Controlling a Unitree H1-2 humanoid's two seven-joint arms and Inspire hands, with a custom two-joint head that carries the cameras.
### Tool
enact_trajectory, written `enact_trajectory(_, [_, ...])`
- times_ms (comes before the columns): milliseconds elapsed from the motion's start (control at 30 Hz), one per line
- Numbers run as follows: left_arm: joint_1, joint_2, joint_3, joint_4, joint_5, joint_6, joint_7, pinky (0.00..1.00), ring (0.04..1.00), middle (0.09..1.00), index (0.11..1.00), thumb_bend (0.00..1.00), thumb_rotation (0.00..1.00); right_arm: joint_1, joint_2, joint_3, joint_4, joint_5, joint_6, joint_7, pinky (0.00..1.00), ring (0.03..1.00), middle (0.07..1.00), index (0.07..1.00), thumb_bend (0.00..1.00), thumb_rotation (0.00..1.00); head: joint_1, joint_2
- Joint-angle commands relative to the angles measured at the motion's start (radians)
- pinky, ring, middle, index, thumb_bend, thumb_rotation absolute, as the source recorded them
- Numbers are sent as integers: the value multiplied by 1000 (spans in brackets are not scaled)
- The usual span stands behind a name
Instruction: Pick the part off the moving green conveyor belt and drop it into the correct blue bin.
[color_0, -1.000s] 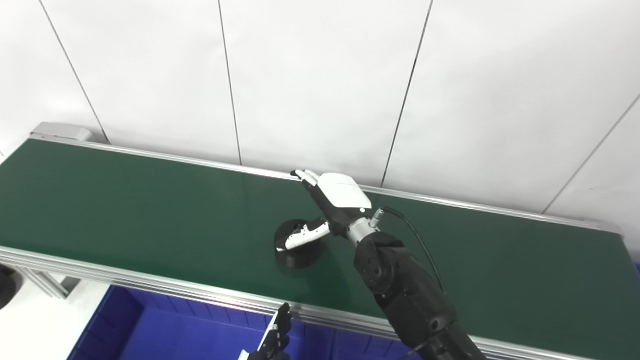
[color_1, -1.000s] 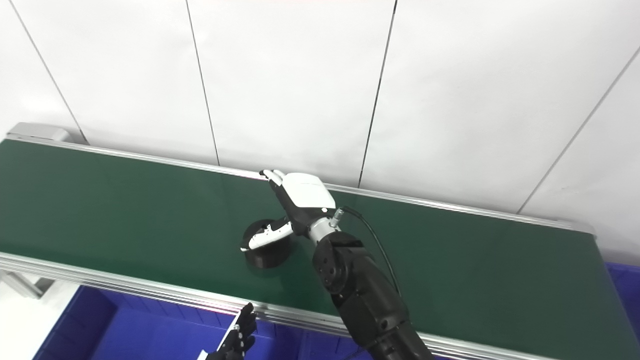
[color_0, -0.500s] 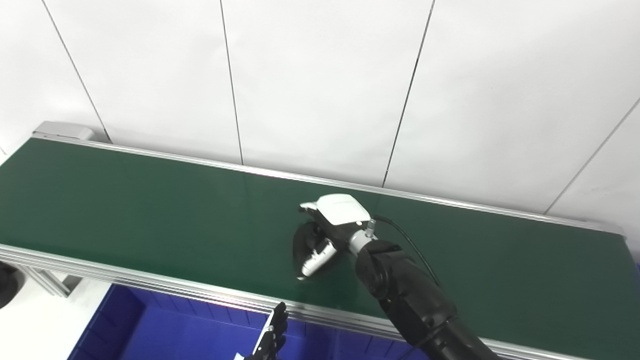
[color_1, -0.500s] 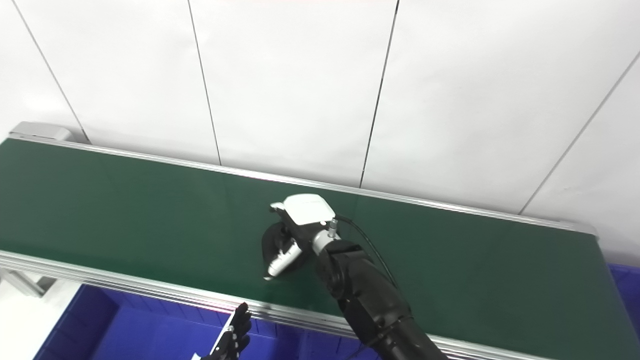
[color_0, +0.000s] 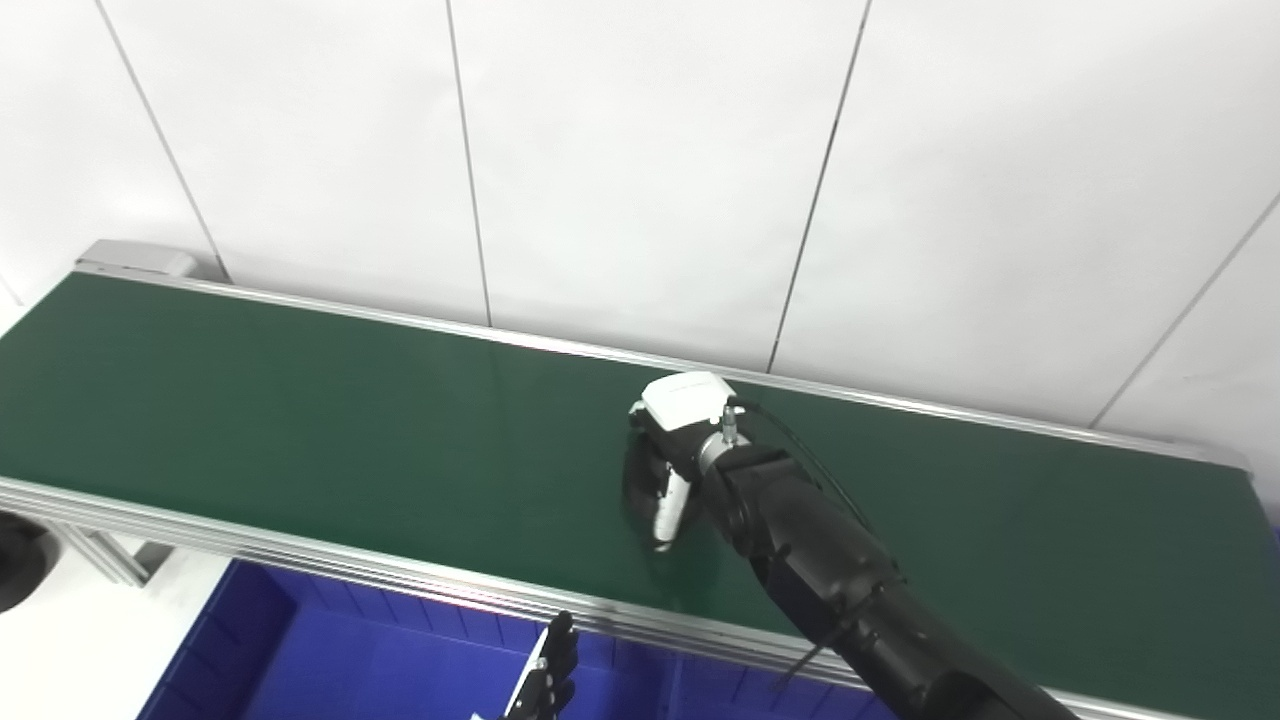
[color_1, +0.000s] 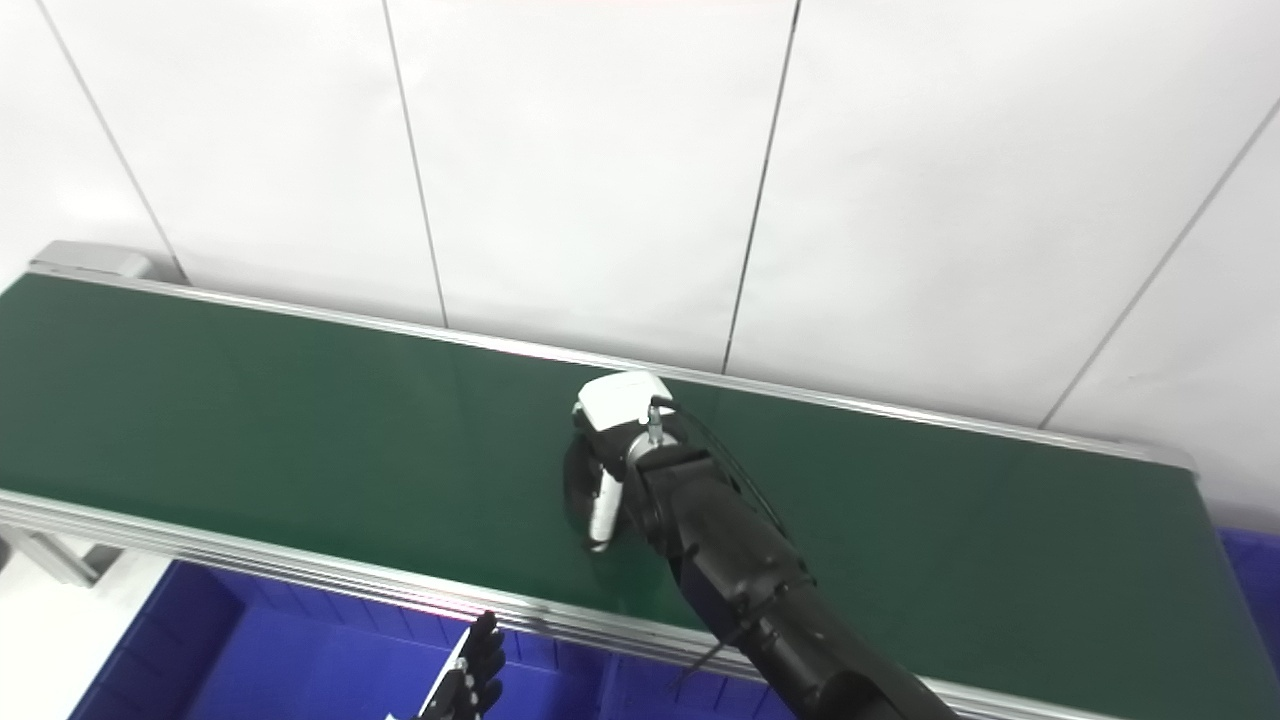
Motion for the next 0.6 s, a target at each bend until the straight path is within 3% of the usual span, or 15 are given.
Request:
enact_trajectory(0, [5,0,-8,-33,-10,-12,-10,1000,1000,1000,1000,889,902,35,-23,-12,49,19,-5,-48,338,427,528,599,536,1,0,0])
enact_trajectory(67, [5,-1,-7,-33,-9,-12,-8,1000,1000,1000,1000,898,901,42,-22,-17,57,32,-22,-95,370,435,546,516,519,0,-2,1])
enact_trajectory(167, [5,0,-6,-33,-11,-10,-9,1000,1000,1000,1000,910,898,47,-18,-19,70,54,-29,-127,396,439,558,486,512,0,-2,2])
enact_trajectory(567, [5,7,-5,-37,-27,-16,-15,1000,1000,1000,1000,889,893,69,-45,-28,-11,79,32,-55,389,439,553,493,512,0,-14,5])
